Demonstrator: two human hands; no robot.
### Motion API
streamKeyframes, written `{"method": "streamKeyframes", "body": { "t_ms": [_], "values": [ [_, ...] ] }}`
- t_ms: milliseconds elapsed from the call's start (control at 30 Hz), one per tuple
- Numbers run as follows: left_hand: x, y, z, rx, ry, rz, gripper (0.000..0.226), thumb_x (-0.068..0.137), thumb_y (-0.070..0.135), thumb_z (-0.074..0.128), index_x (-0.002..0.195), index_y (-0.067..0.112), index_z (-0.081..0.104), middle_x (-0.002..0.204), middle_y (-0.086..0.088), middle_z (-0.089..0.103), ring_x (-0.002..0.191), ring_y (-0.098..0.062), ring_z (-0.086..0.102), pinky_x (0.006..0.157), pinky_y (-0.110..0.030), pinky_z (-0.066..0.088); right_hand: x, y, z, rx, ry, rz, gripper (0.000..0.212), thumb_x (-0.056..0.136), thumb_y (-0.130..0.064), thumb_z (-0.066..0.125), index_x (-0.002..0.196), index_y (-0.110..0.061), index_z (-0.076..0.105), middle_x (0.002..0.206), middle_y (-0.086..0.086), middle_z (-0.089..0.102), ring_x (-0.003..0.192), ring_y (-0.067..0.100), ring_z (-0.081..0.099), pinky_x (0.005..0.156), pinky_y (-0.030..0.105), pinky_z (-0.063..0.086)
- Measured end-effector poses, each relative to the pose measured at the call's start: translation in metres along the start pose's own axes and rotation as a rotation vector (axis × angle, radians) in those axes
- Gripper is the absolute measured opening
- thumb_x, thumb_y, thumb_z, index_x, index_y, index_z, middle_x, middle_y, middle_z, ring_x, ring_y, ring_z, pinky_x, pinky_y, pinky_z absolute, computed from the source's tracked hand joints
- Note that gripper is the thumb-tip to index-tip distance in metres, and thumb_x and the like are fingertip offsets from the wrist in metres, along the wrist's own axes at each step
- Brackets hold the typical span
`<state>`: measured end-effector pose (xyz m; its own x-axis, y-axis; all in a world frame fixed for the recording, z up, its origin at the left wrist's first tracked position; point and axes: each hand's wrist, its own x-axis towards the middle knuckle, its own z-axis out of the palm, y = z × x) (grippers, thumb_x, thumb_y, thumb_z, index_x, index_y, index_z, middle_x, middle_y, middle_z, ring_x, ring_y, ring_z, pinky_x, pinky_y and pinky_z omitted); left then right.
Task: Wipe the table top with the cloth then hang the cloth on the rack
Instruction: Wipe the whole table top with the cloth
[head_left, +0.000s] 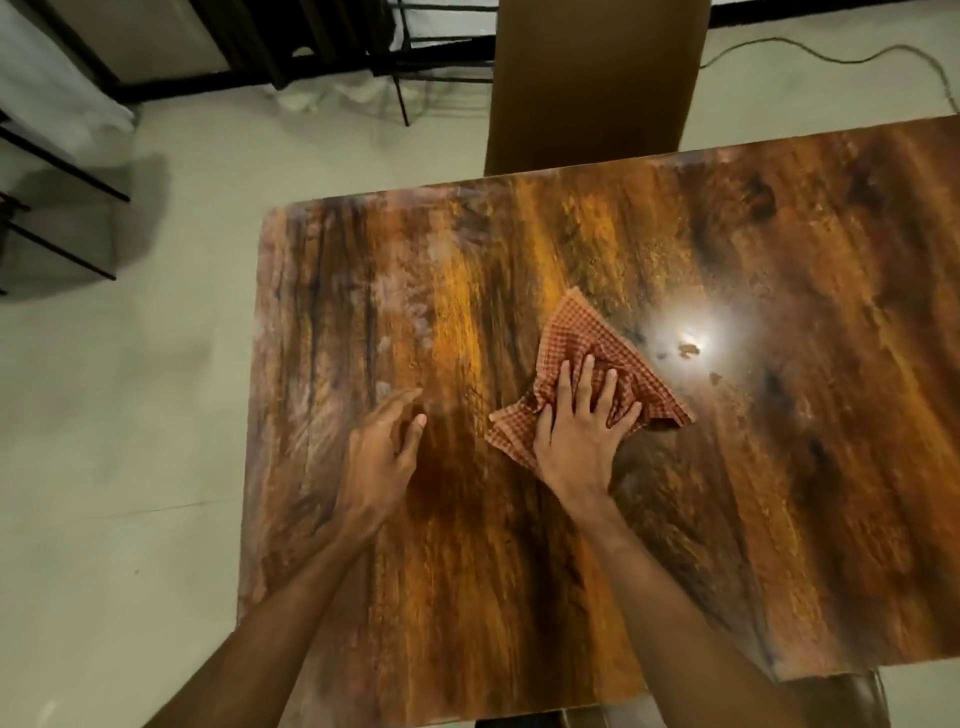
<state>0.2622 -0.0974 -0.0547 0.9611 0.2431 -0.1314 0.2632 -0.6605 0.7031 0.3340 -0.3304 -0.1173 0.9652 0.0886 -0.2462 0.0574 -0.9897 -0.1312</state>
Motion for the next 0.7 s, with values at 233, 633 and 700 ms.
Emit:
{"method": "streamKeyframes", "body": {
  "t_ms": [233,633,700],
  "values": [
    [-0.001,-0.027,-0.051,0.064,0.120,0.002,0.033,0.106,0.024,0.050,0.136,0.020,0.063,0.140,0.008,0.058,0.128,-0.001,0.050,0.113,-0.015,0.034,-0.002,-0.150,0.017,-0.089,-0.079,-0.666,0.074,0.098,-0.041,0.046,0.165,-0.018,0.024,0.175,0.007,0.008,0.159,0.036,0.014,0.124,0.070,0.005],
    [-0.042,-0.150,-0.143,-0.107,0.340,-0.179,0.033,0.102,0.024,0.059,0.134,0.017,0.064,0.137,0.001,0.065,0.127,-0.012,0.057,0.109,-0.020,0.038,-0.071,-0.263,0.059,-0.115,-0.081,-0.741,0.063,0.107,-0.049,0.025,0.165,-0.024,0.024,0.176,0.001,0.008,0.160,0.032,0.011,0.119,0.074,0.011],
    [-0.044,-0.166,-0.150,-0.113,0.315,-0.171,0.033,0.102,0.023,0.059,0.133,0.016,0.064,0.137,0.000,0.065,0.127,-0.013,0.058,0.107,-0.010,0.034,-0.057,-0.276,0.057,-0.139,-0.056,-0.690,0.063,0.107,-0.051,0.023,0.166,-0.026,0.021,0.176,0.000,0.006,0.161,0.031,0.009,0.118,0.076,0.011]
  ]
}}
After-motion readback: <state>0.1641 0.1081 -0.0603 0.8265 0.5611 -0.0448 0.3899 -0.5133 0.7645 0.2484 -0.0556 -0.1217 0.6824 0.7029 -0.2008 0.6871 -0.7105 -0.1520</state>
